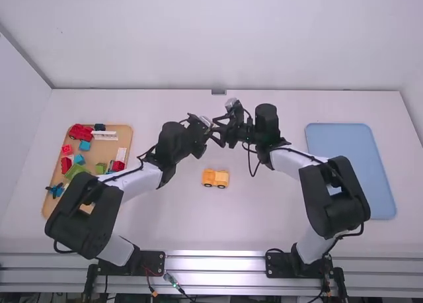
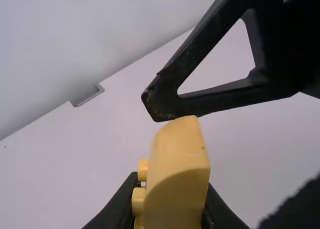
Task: Assemble lego blocks to make yellow taxi
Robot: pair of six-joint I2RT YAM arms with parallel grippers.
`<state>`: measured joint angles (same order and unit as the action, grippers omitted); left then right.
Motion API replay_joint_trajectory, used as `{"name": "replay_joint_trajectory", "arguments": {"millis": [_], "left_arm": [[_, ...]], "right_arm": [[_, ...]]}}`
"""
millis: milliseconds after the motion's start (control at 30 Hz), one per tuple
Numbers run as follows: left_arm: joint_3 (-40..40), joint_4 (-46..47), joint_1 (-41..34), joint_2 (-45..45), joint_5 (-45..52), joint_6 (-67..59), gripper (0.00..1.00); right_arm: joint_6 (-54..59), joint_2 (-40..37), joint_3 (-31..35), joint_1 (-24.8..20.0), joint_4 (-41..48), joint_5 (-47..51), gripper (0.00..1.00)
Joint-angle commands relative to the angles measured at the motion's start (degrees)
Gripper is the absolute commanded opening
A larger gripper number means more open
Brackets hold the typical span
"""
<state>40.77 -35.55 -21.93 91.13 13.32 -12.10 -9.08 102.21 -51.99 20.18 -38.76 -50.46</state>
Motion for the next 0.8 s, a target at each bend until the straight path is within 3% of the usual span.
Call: {"name": "replay_joint_trajectory", "arguments": {"millis": [0, 167, 600, 767], "left_arm": [[0.09, -1.7, -0.59, 0.07, -0.26, 2.43, 0.02], [0.07, -3.63, -0.59, 0.07, 4.15, 3.76, 0.02], [0.09, -5.9, -0.59, 0.07, 3.8, 5.09, 0.02], [0.09, -5.92, -0.57, 0.07, 3.76, 5.25, 0.12]], "right_arm": [[-0.13, 0.57, 0.31, 0.44, 0.66, -2.23, 0.67], [0.11, 0.57, 0.31, 0.44, 1.09, -2.1, 0.59], [0.31, 0.57, 0.31, 1.27, 1.64, -1.86, 0.37], [0.31, 0.57, 0.31, 1.31, 1.66, -1.57, 0.24]]}}
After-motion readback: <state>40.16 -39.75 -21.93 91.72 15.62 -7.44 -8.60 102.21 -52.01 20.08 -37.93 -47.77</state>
